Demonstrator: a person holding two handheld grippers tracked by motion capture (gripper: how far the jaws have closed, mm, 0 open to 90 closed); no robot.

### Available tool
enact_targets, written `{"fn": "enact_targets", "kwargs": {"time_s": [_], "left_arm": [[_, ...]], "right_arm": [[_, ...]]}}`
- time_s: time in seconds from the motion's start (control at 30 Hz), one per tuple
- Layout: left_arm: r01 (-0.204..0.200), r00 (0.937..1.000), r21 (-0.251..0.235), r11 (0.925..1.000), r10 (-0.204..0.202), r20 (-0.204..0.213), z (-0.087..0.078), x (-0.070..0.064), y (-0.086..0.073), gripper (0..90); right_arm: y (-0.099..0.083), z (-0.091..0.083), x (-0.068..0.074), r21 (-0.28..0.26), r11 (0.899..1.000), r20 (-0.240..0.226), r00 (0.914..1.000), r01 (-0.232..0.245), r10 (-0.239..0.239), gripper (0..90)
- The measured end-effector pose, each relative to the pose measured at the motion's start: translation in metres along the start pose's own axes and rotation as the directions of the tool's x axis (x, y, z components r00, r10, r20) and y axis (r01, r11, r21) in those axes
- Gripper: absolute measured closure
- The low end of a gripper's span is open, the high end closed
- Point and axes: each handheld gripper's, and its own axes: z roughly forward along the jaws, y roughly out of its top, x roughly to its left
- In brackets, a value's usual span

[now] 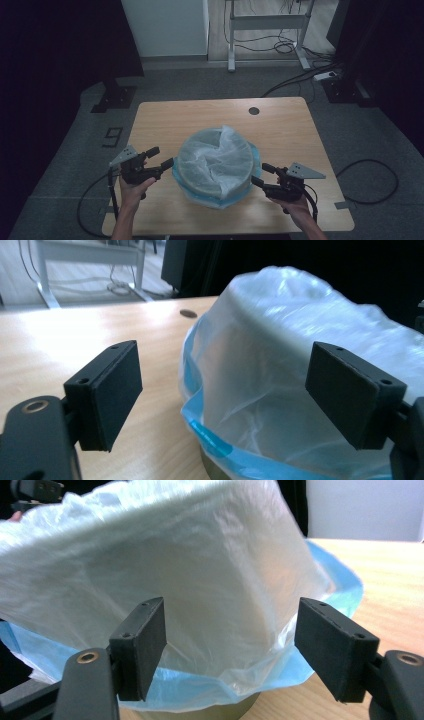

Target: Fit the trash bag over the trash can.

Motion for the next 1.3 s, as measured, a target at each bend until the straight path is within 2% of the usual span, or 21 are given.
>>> {"fn": "enact_targets", "kwargs": {"time_s": [0.17,0.3,0.4,0.53,0.57,0.63,0.67,0.73,0.77,0.83,0.87,0.9,0.93,0.97,1.0,1.03,1.1,1.13,1.17,1.23,1.3], "left_arm": [[-0.086,0.9956,-0.007,0.9963,0.086,0.037,-0.012,-0.014,0.015,23.2],[-0.163,0.9844,0.046,0.9856,0.159,0.075,-0.009,-0.029,0.034,24.6],[-0.217,0.9719,0.076,0.9732,0.208,0.11,0.001,-0.039,0.05,29.0],[-0.258,0.9566,0.127,0.9578,0.234,0.173,0.016,-0.045,0.068,28.9],[-0.274,0.95,0.143,0.9511,0.244,0.195,0.023,-0.048,0.073,28.8],[-0.293,0.943,0.154,0.9436,0.258,0.21,0.029,-0.051,0.079,29.8],[-0.31,0.9368,0.163,0.9367,0.272,0.22,0.036,-0.053,0.084,30.7],[-0.318,0.932,0.179,0.9311,0.272,0.24,0.044,-0.056,0.089,36.7],[-0.336,0.9238,0.194,0.9217,0.282,0.259,0.049,-0.058,0.093,40.0],[-0.359,0.9157,0.218,0.9077,0.297,0.27,0.056,-0.062,0.097,46.3],[-0.373,0.9113,0.238,0.8966,0.307,0.275,0.061,-0.065,0.099,48.8],[-0.396,0.904,0.268,0.8782,0.322,0.282,0.067,-0.067,0.101,51.6],[-0.406,0.9,0.287,0.8676,0.325,0.29,0.071,-0.069,0.102,55.0],[-0.421,0.8939,0.321,0.8486,0.328,0.306,0.077,-0.071,0.103,57.1],[-0.43,0.8904,0.343,0.8354,0.33,0.314,0.08,-0.072,0.102,60.3],[-0.442,0.8856,0.378,0.8139,0.328,0.329,0.086,-0.073,0.101,62.2],[-0.463,0.8759,0.427,0.7767,0.328,0.354,0.092,-0.074,0.097,66.7],[-0.468,0.8744,0.444,0.7639,0.327,0.358,0.094,-0.075,0.096,68.5],[-0.476,0.8719,0.465,0.7465,0.331,0.361,0.096,-0.075,0.093,70.2],[-0.482,0.8708,0.501,0.7187,0.332,0.363,0.101,-0.075,0.089,72.6],[-0.486,0.8707,0.531,0.694,0.333,0.362,0.107,-0.074,0.087,75.2]], "right_arm": [[0.003,-0.011,0.001,-0.003,1.0,0.034,0.9993,0.014,-0.014,26.1],[0.0,-0.023,-0.003,-0.009,1.0,0.048,0.9989,-0.002,0.003,26.0],[-0.003,-0.032,-0.008,-0.02,1.0,0.057,0.9981,-0.022,0.023,26.0],[-0.008,-0.043,-0.013,-0.043,0.998,0.049,0.9975,-0.049,0.051,26.0],[-0.009,-0.044,-0.014,-0.047,0.998,0.046,0.9975,-0.052,0.054,26.0],[-0.011,-0.046,-0.016,-0.03,0.998,0.057,0.9971,-0.049,0.051,25.5],[-0.011,-0.047,-0.017,-0.029,0.999,0.066,0.9966,-0.046,0.048,25.5],[-0.011,-0.049,-0.019,-0.035,0.998,0.071,0.9959,-0.054,0.056,25.6],[-0.011,-0.05,-0.02,-0.038,0.998,0.072,0.996,-0.049,0.051,25.9],[-0.011,-0.052,-0.02,-0.046,0.998,0.071,0.996,-0.052,0.055,26.7],[-0.011,-0.053,-0.02,-0.048,0.998,0.072,0.9959,-0.05,0.054,27.2],[-0.011,-0.053,-0.02,-0.048,0.998,0.071,0.9959,-0.052,0.055,27.6],[-0.012,-0.054,-0.02,-0.049,0.998,0.071,0.9961,-0.05,0.053,28.0],[-0.012,-0.054,-0.02,-0.049,0.998,0.07,0.9962,-0.049,0.052,28.3],[-0.012,-0.054,-0.02,-0.048,0.998,0.069,0.9963,-0.048,0.051,28.5],[-0.012,-0.054,-0.02,-0.047,0.998,0.068,0.9963,-0.048,0.052,28.6],[-0.013,-0.053,-0.019,-0.045,0.998,0.066,0.9967,-0.046,0.048,28.9],[-0.013,-0.053,-0.019,-0.045,0.998,0.065,0.9967,-0.046,0.049,29.1],[-0.013,-0.053,-0.019,-0.045,0.998,0.064,0.9967,-0.047,0.05,29.1],[-0.014,-0.053,-0.019,-0.045,0.998,0.064,0.9967,-0.047,0.05,29.3],[-0.014,-0.053,-0.018,-0.045,0.998,0.064,0.9965,-0.05,0.053,29.7]]}}
